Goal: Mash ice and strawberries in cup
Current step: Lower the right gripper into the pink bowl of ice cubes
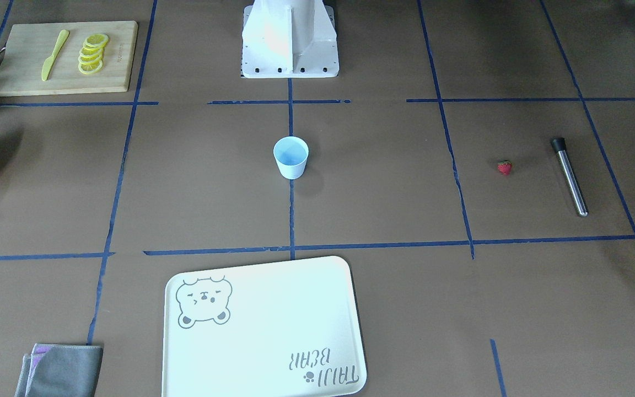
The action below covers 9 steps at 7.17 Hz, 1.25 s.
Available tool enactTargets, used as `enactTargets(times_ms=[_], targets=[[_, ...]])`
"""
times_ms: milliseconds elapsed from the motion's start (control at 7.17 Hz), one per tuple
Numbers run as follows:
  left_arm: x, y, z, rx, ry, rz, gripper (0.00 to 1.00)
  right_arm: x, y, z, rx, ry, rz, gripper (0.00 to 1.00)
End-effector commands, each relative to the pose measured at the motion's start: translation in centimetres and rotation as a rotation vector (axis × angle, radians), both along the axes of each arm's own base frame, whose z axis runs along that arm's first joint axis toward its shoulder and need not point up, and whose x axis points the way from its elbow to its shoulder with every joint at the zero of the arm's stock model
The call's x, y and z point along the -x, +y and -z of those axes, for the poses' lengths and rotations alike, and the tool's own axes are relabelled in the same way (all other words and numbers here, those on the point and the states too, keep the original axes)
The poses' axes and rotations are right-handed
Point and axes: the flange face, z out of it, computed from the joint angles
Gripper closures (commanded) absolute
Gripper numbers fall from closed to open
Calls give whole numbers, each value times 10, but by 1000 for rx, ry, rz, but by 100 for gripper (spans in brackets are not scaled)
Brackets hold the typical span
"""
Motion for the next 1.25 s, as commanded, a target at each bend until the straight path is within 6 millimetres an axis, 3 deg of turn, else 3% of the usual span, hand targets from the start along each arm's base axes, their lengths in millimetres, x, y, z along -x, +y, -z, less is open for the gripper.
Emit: enactTargets(times_ms=[0,279,418,558,1115], targets=[[0,0,-1,0,0,-1,0,4,0,-4,2,3,16,10],[0,0,-1,0,0,-1,0,8,2,-9,12,8,27,10],[0,0,-1,0,0,-1,0,9,2,-9,14,7,25,13],[0,0,-1,0,0,-1,0,11,1,-9,16,6,24,22],[-1,0,-1,2,0,-2,0,17,-4,-3,4,1,33,28]])
